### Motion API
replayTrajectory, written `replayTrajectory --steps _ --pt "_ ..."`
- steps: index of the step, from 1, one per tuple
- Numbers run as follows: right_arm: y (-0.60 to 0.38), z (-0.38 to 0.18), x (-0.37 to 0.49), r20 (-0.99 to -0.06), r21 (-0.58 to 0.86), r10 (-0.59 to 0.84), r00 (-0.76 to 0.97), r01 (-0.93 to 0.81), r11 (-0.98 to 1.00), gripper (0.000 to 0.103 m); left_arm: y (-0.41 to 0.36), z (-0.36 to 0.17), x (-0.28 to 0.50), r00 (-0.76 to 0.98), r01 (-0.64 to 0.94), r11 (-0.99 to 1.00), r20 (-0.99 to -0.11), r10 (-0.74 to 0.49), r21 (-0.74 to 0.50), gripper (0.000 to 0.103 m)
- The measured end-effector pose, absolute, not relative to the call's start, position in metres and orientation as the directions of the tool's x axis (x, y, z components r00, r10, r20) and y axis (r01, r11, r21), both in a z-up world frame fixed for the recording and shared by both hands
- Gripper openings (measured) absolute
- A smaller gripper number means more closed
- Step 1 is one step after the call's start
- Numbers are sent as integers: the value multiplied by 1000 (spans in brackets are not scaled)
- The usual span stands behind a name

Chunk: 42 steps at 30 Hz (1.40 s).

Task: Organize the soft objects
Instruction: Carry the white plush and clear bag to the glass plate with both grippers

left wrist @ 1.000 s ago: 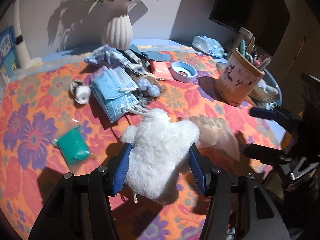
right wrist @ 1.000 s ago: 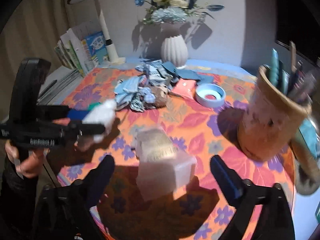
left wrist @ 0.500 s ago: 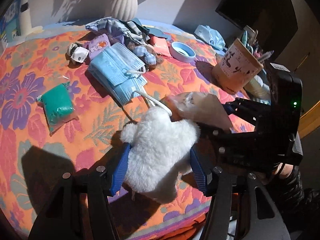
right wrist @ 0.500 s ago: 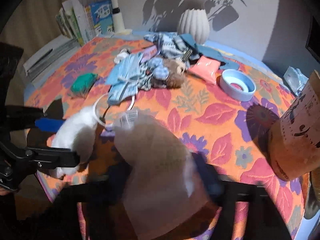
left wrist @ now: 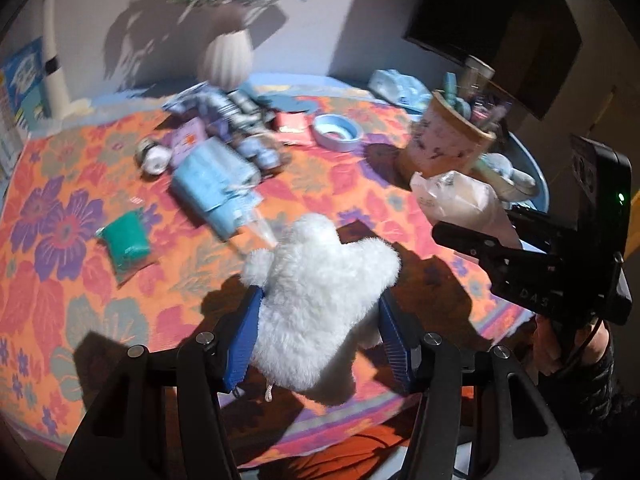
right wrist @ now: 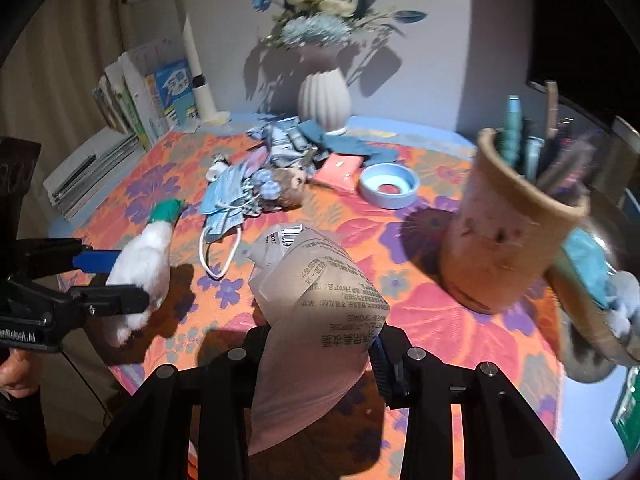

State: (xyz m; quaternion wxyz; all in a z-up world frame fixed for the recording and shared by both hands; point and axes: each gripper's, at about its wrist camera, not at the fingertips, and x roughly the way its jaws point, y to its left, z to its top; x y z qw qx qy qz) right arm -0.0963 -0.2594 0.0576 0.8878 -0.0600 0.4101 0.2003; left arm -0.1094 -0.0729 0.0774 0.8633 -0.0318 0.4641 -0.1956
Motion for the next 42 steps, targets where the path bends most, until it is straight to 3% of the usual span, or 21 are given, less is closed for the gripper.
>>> replayTrajectory --steps 21,30,38,40,42 --pt "-455 124 -136 -677 118 66 733 20 993 37 -288 139 -89 350 701 677 -718 -602 -225 53" --pt "-532 145 -102 -628 250 7 778 193 949 37 -370 155 -37 332 693 679 -729 -599 -243 53" --pt "-574 122 -43 -665 377 41 746 288 880 37 -401 151 9 401 626 750 -736 -546 -215 54" --pt "-578 119 -30 -670 392 50 741 296 871 38 -407 148 17 416 615 762 -737 -534 -205 60" --pt "-584 116 -21 -668 421 68 741 301 856 48 -410 145 25 431 602 774 -737 -521 -196 67"
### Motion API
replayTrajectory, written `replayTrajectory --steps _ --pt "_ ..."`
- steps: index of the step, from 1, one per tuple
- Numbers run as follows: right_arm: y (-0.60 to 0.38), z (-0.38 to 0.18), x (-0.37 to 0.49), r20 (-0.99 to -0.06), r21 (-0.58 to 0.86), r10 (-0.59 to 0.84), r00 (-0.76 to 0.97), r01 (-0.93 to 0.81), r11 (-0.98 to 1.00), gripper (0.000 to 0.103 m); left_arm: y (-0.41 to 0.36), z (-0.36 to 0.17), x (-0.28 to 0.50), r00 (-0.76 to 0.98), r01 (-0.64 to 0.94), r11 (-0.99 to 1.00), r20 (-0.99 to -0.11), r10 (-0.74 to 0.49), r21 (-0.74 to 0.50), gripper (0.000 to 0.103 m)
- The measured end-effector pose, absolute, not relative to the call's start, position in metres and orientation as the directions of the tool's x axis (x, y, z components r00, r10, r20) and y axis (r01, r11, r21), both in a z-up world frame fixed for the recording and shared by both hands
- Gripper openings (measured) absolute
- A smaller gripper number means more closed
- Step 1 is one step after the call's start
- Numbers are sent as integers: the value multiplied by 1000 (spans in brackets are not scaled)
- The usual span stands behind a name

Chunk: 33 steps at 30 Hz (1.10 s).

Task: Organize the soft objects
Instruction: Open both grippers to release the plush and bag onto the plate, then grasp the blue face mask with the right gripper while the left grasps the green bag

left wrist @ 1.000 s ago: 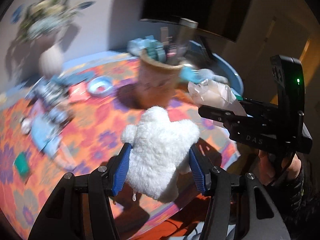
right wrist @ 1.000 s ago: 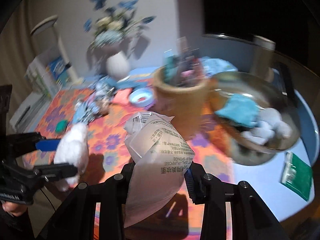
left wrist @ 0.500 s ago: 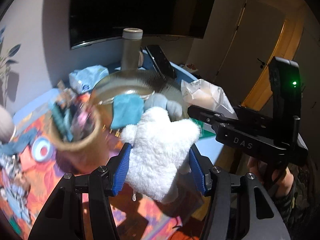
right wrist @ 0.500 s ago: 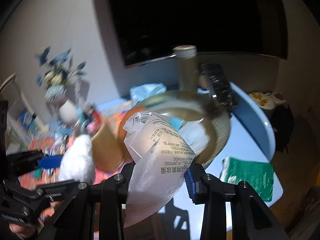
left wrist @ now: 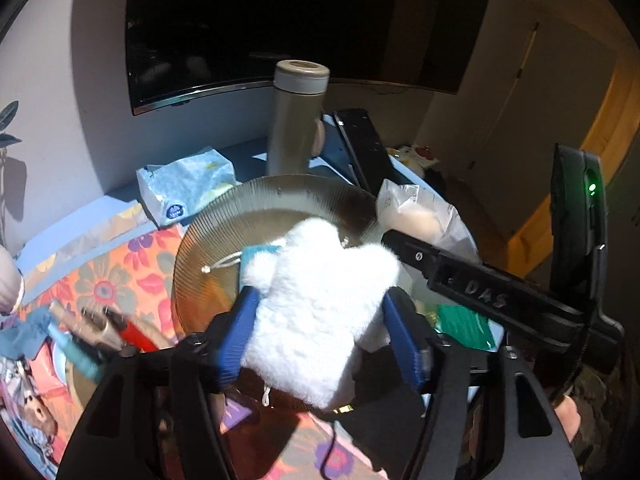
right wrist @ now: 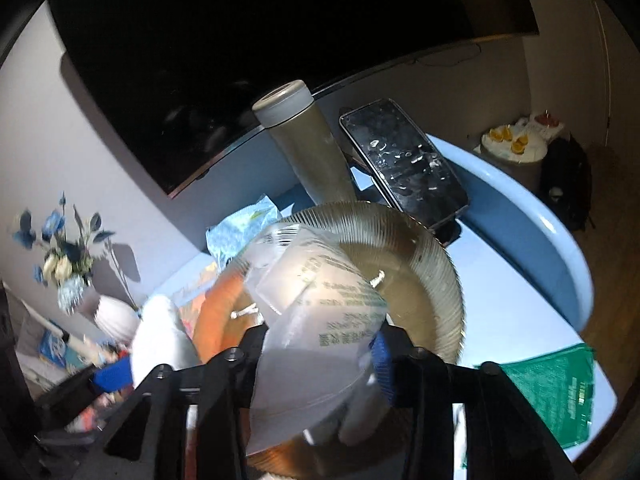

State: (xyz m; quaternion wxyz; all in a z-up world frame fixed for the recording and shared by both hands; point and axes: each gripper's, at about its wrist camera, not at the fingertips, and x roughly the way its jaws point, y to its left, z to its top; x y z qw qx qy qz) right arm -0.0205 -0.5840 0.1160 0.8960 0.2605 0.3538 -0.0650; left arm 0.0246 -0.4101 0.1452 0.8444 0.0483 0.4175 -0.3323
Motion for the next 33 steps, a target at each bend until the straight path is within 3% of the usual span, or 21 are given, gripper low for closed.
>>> replayTrajectory --steps 1,2,14,24,29,33 --pt "-587 116 -17 -659 440 79 748 298 847 63 -411 145 27 445 597 780 -730 -518 -189 70" --pt "-590 116 -15 -648 453 83 757 296 841 69 -412 146 28 455 596 781 -723 -519 -185 72" --pt "-578 123 -53 -634 430 94 768 249 868 69 -382 155 -10 505 610 780 -689 -520 -142 73" --pt "-514 134 -87 -627 362 109 771 164 917 69 -292 193 -63 610 556 820 -602 -516 -140 73" --pt "-473 145 -101 -615 326 129 778 102 940 69 -225 209 -84 690 476 869 -554 -465 -137 73" --pt "-435 147 -105 -621 305 163 766 45 951 69 -164 203 -92 753 333 936 -567 -334 -109 73"
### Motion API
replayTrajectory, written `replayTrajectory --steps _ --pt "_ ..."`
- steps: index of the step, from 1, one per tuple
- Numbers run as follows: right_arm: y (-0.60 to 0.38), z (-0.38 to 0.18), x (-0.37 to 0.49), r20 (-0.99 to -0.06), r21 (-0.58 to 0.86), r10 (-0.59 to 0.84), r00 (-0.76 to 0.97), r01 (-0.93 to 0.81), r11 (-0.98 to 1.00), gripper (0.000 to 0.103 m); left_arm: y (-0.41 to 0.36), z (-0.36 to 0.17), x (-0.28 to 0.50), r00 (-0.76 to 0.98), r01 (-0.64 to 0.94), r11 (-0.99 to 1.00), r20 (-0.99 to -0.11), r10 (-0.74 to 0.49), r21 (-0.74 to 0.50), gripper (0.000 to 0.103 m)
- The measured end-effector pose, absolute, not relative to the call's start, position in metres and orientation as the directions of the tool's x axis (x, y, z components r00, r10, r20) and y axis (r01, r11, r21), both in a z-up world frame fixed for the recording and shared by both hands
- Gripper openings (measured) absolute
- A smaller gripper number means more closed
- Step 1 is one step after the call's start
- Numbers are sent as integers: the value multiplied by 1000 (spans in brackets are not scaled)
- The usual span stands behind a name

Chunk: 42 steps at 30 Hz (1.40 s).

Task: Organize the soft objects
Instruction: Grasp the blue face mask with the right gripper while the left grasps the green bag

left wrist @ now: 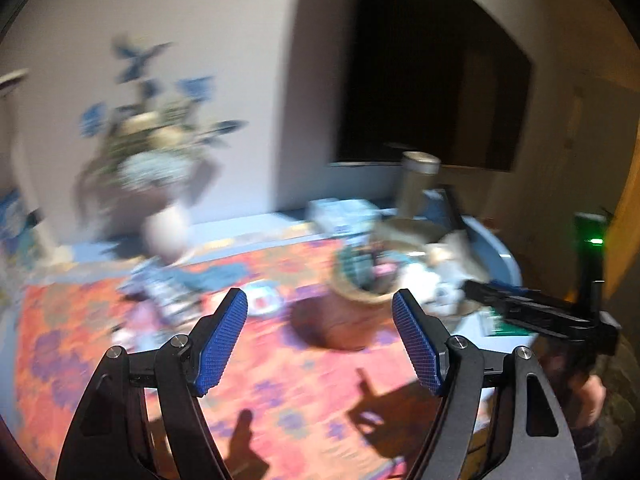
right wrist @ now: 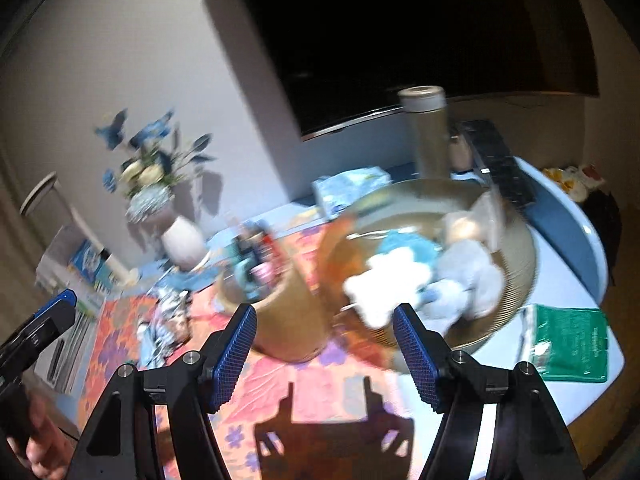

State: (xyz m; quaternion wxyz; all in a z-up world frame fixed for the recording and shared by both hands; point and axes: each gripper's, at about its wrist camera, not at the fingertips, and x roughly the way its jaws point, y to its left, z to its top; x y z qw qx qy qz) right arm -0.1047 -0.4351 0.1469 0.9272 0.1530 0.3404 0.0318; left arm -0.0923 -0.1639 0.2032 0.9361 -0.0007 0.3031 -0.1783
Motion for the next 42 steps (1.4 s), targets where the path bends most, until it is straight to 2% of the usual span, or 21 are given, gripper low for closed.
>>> replayTrajectory --steps 6,12,18,24,29,32,38,42 --pt "-354 140 -95 -647 258 247 722 -98 961 69 -57 181 -97 786 99 988 -600 -152 -121 73" --pt "-269 116 -77 -699 200 314 642 -247 948 69 18 142 -93 755 -94 993 -655 28 -66 73" --pt "-195 85 -54 -735 177 368 569 -362 915 69 50 88 -76 699 -136 988 -714 43 -74 73" --pt "-135 62 -39 -740 115 392 547 -471 875 69 66 47 -59 670 -116 975 -740 -64 -190 73" --pt "-100 44 -32 -739 4 337 583 -497 867 69 69 31 -50 667 -116 965 -739 -99 -235 73" --pt "-89 29 -24 -747 -38 298 594 -486 873 69 69 26 -44 671 -130 965 -736 -84 -229 73" --pt "-93 7 -7 -770 -3 278 574 -439 898 69 62 23 -41 673 -159 973 -739 -16 -166 73" --pt "-95 6 -5 -772 11 283 569 -434 901 64 59 24 -43 681 -179 976 -731 34 -122 73"
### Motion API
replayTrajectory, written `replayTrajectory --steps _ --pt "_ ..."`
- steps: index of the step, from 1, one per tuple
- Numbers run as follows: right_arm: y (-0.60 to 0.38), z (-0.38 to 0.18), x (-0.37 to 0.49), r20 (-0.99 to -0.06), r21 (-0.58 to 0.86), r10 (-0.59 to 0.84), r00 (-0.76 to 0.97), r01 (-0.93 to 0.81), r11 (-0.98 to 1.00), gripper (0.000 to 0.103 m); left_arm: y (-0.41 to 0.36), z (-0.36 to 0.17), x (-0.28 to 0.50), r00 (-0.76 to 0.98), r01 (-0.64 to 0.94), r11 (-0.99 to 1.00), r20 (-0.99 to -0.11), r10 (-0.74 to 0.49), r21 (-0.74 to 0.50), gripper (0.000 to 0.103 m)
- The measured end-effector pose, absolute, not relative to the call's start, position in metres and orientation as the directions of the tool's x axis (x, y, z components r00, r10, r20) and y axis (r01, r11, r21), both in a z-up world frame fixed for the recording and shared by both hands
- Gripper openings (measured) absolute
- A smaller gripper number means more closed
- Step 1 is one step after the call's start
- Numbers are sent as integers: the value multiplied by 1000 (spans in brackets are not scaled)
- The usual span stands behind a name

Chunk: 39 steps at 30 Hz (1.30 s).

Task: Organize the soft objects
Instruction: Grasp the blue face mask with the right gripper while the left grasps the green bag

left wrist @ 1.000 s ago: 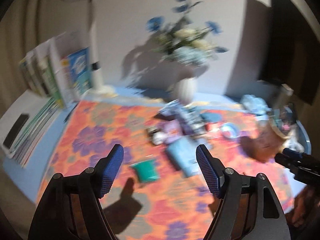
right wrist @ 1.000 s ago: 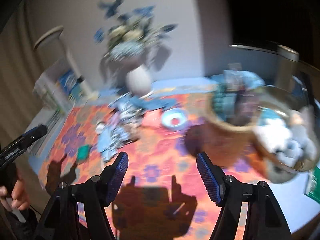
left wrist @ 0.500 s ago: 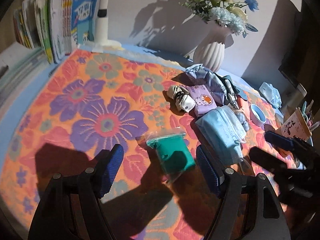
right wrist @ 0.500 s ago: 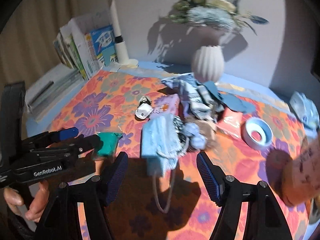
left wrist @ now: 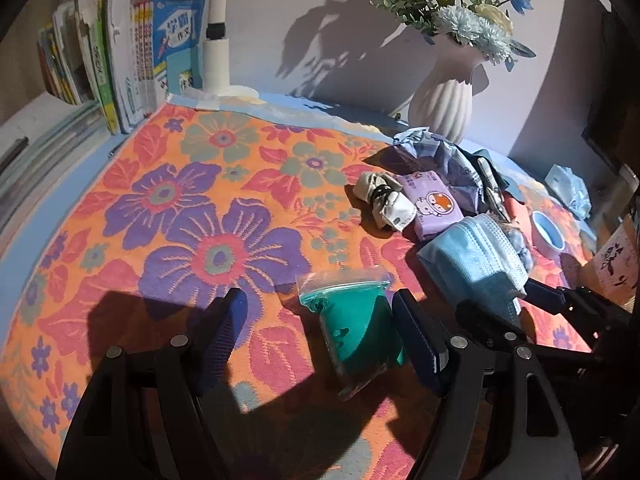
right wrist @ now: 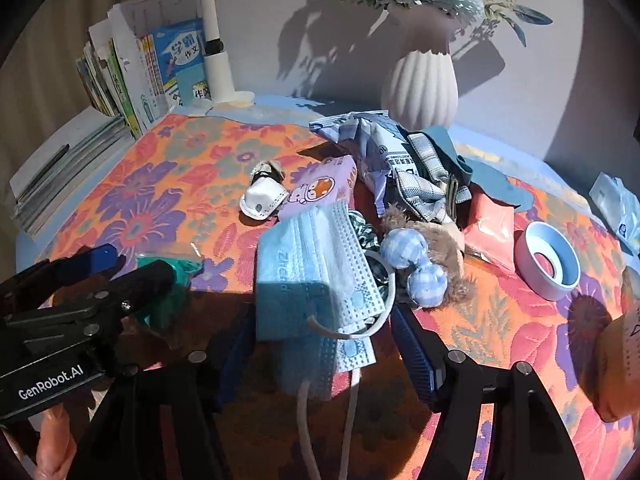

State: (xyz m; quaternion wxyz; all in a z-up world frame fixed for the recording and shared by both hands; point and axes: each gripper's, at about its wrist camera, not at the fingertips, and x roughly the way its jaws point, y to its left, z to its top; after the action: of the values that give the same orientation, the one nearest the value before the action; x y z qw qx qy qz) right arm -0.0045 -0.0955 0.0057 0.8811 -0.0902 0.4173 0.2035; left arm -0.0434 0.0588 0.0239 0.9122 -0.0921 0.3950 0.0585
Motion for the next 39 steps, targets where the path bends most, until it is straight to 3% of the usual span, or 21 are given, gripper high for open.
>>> replayTrajectory --steps 9,15,27,31,39 --pt "-95 4 -6 -768 33 316 558 -458 888 38 54 25 -45 685 -190 979 -724 80 -72 73" --pt "-95 4 -6 -765 50 333 551 -465 884 26 55 25 -43 680 -199 978 -728 88 -68 73" --pt "-124 15 -23 -725 175 436 532 -471 865 21 57 25 -46 691 -169 978 -722 29 -122 73" --pt "-145 13 -34 -768 145 357 532 -398 906 21 58 23 -43 686 -151 978 -727 0 -143 73" --pt "-148 4 -49 -804 87 255 538 -319 944 22 41 16 -34 637 -142 989 -768 67 -32 73"
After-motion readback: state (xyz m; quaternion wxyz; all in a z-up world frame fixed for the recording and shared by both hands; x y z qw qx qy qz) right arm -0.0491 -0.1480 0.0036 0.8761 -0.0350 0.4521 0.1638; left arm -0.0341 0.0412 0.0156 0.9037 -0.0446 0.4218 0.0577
